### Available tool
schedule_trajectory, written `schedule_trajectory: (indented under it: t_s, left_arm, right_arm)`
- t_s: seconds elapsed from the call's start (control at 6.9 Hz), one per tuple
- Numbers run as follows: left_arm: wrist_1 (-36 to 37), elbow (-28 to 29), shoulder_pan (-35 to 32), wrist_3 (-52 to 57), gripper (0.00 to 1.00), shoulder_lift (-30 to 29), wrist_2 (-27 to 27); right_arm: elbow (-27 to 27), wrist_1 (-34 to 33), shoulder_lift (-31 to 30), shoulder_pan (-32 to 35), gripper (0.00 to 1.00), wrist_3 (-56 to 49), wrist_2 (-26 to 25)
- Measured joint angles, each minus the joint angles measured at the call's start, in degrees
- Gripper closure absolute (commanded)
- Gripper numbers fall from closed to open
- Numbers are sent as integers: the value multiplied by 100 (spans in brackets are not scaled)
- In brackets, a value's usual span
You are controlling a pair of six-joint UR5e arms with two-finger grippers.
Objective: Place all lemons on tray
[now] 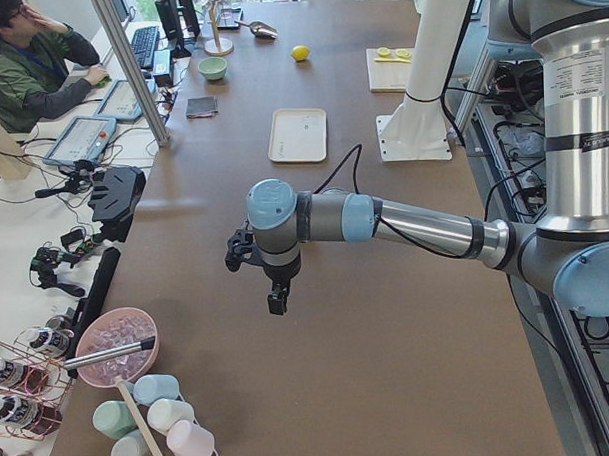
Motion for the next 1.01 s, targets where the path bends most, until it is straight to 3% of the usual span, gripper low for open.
schedule_trajectory:
  t_s: [0.72,1.01]
  left_arm:
    - [-519,-206,10,-41,2,-100,-52]
    - [-1365,-66,14,-64,2,-226,-43]
  right_arm:
    - [54,6,456,0,0,32,8]
    - [56,10,823,2,0,67,3]
